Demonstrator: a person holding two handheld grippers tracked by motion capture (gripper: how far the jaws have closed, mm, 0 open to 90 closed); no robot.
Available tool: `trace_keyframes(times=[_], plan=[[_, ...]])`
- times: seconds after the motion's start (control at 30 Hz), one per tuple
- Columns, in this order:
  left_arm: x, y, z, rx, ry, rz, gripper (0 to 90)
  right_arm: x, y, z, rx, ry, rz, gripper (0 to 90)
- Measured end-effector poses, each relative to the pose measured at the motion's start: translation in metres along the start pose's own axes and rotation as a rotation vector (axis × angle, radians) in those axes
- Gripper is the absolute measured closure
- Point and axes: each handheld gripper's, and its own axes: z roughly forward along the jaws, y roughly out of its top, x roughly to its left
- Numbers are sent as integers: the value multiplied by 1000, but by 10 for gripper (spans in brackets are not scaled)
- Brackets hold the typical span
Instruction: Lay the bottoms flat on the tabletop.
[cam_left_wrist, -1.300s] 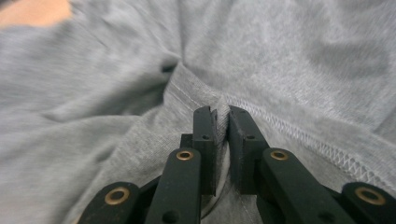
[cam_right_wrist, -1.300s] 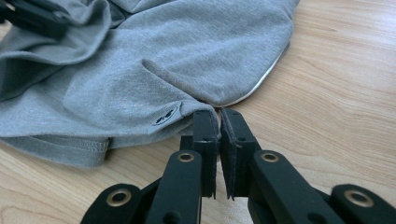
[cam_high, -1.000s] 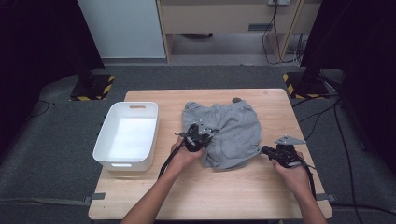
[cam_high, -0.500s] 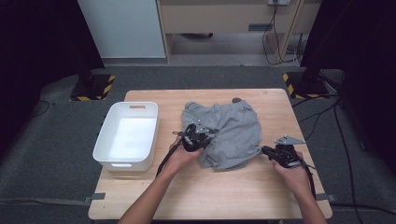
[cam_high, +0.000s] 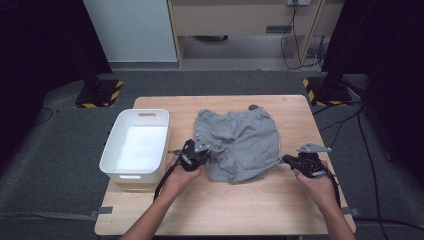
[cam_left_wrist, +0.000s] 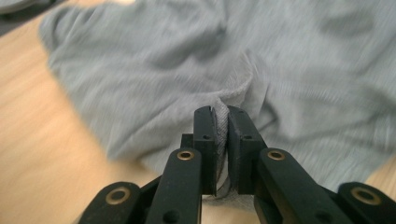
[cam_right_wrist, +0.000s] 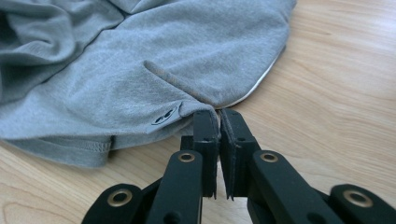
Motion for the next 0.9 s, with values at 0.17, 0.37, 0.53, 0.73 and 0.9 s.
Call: trace_keyframes(times=[0.17,0.37,0.53,0.73,0.9], plan=[[-4,-24,-9,45,20,16,825,-4,3,-4,17,-17,-12,860],[-7,-41,-18,77,48,55,823,-17,0,-11,42,-63,-23,861],[-2,-46,-14,86,71,49,827,-29,-8,-16,52,-94,-15,861],[2,-48,-13,91,87,40,830,-44,-18,-29,46,-127,17,862],[5,-45,-10,89,101,35,830,-57,-24,-45,26,-152,43,863]])
